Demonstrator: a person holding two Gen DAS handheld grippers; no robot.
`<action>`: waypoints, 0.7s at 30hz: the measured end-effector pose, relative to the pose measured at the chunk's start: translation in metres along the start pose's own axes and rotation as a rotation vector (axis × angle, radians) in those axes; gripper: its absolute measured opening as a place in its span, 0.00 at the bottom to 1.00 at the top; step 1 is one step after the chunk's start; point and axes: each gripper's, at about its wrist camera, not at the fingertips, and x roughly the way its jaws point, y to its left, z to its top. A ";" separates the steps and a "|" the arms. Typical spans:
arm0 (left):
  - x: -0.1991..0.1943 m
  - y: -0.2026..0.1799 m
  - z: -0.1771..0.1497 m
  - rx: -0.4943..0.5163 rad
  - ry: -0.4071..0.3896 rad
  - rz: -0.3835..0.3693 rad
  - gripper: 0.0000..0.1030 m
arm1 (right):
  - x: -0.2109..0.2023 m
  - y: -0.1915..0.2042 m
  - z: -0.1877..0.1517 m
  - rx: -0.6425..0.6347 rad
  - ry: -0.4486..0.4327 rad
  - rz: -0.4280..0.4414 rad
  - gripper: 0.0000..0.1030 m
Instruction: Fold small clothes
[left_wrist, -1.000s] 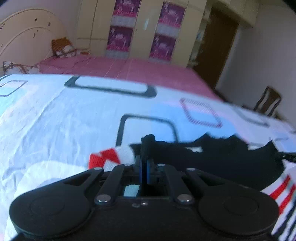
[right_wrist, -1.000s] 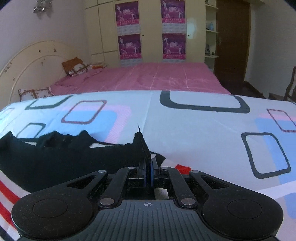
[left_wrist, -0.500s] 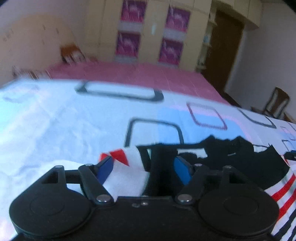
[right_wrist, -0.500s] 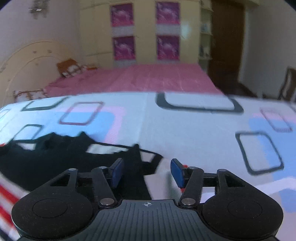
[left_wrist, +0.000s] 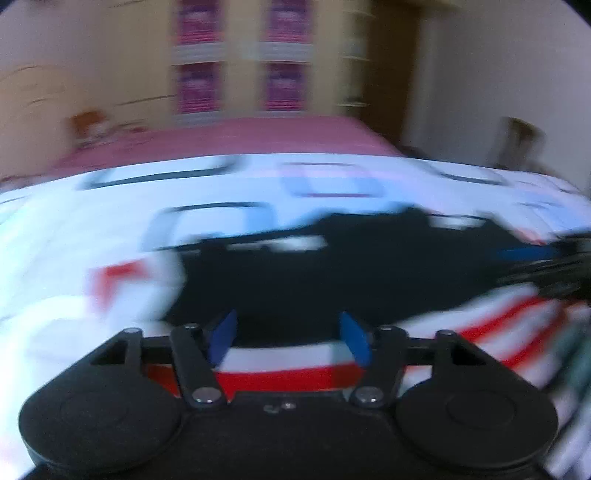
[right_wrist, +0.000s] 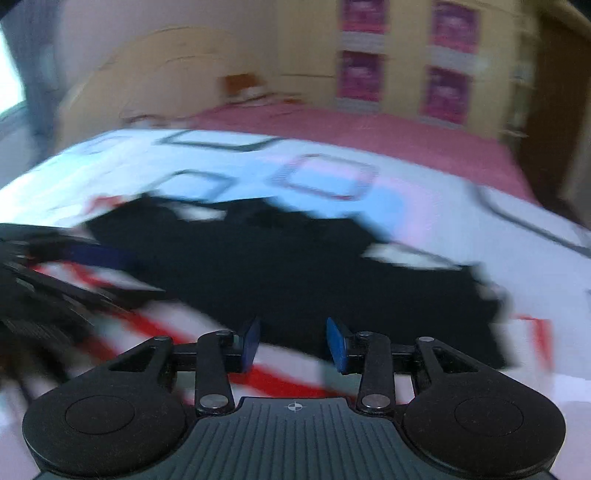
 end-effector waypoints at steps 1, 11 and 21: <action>-0.003 0.016 -0.002 -0.041 -0.014 -0.025 0.46 | 0.001 -0.024 -0.004 0.066 0.006 -0.060 0.37; -0.030 -0.016 -0.003 0.027 -0.045 -0.062 0.71 | -0.034 -0.024 -0.007 0.091 -0.038 -0.035 0.39; -0.039 -0.072 -0.037 0.052 -0.004 -0.129 0.68 | -0.055 0.054 -0.039 0.008 0.002 0.143 0.44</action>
